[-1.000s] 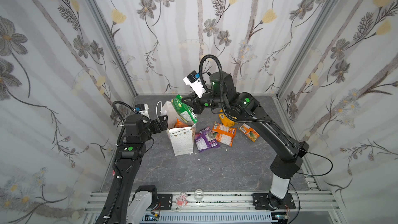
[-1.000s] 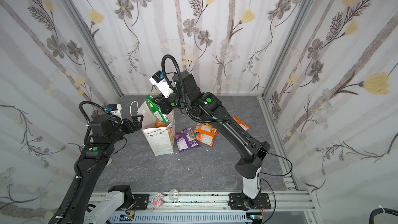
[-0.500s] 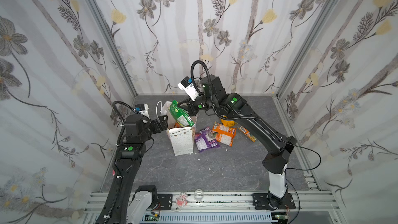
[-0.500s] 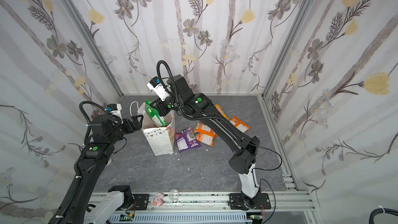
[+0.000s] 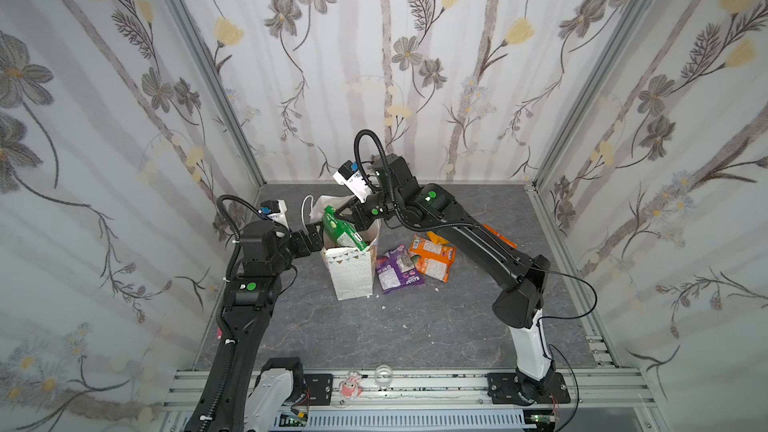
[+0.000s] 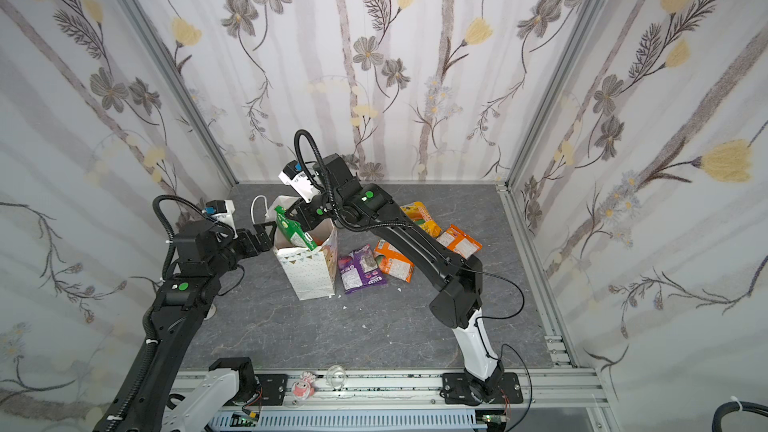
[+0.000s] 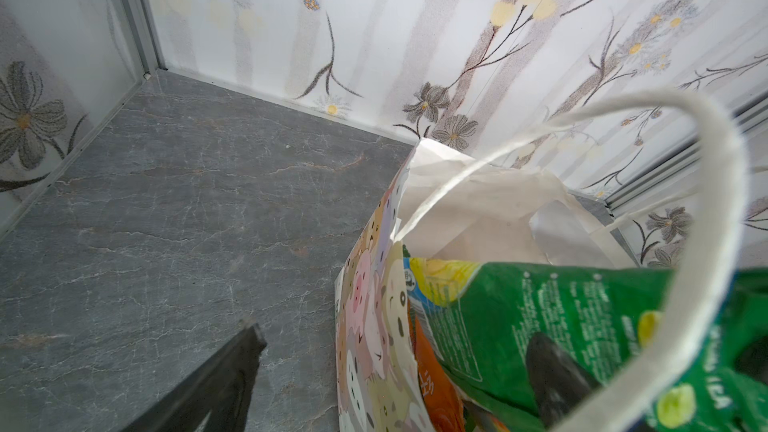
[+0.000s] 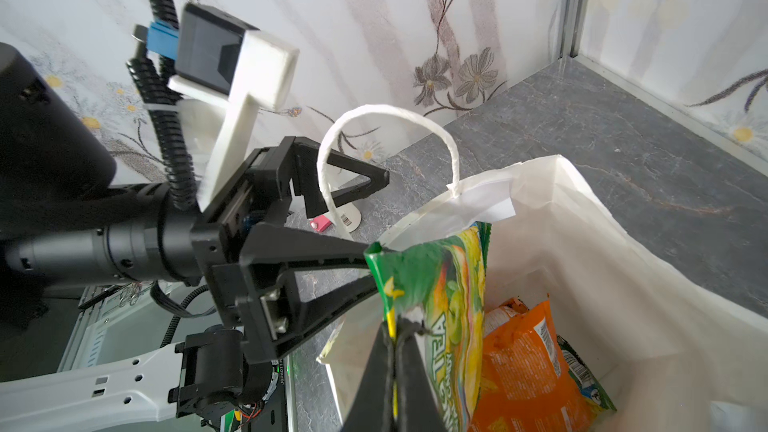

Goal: Place the snacks into the paper bag
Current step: 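Lower the green candy bag into the paper bag and open the right gripper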

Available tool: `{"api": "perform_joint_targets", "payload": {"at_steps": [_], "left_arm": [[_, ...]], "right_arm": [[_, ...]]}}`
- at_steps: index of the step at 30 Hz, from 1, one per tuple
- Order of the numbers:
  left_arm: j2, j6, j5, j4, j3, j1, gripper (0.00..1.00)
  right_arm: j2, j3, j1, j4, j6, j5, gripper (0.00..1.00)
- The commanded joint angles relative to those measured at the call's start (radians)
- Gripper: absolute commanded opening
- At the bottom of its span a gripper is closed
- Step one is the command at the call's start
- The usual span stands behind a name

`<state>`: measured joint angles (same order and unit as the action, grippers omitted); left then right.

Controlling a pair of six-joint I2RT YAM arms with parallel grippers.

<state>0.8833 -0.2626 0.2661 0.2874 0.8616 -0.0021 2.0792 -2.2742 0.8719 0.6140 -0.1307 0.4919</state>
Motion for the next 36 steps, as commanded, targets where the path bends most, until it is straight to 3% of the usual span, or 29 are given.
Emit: {"api": "perform_joint_targets", "payload": {"at_steps": [1, 6, 8, 9, 11, 12, 20, 30, 34, 36], "left_arm": [[-0.001, -0.001, -0.001, -0.021, 0.001, 0.001, 1.00], [0.000, -0.001, -0.001, -0.019, 0.001, 0.002, 1.00], [0.000, -0.001, -0.002, -0.019, 0.001, 0.002, 1.00], [0.000, -0.002, -0.001, -0.019, 0.001, 0.002, 1.00], [0.000, -0.001, -0.002, -0.019, 0.001, 0.002, 1.00], [0.000, -0.001, 0.002, -0.019, 0.002, 0.002, 1.00], [0.003, 0.000, 0.000, -0.020, 0.001, 0.004, 1.00], [0.006, -0.001, -0.002, -0.018, 0.001, 0.007, 1.00], [0.004, -0.001, -0.004, -0.017, 0.001, 0.007, 1.00], [0.002, -0.001, -0.001, -0.019, -0.001, 0.007, 1.00]], "right_arm": [[0.015, -0.015, -0.005, -0.043, -0.019, 0.027, 0.00], [0.030, -0.015, -0.016, -0.032, -0.020, 0.001, 0.00], [0.036, -0.015, -0.016, -0.025, -0.013, -0.050, 0.07], [0.037, -0.016, -0.016, -0.024, -0.009, -0.071, 0.14], [0.042, -0.026, -0.016, -0.019, -0.010, -0.123, 0.44], [0.042, -0.032, -0.016, -0.022, -0.015, -0.133, 0.53], [0.012, -0.072, -0.003, -0.045, -0.038, -0.170, 0.56], [-0.155, -0.053, 0.131, 0.068, 0.050, -0.557, 0.58], [-0.250, 0.072, 0.166, 0.002, 0.044, -0.579, 0.57], [-0.342, 0.231, 0.169, -0.111, 0.018, -0.548, 0.56]]}}
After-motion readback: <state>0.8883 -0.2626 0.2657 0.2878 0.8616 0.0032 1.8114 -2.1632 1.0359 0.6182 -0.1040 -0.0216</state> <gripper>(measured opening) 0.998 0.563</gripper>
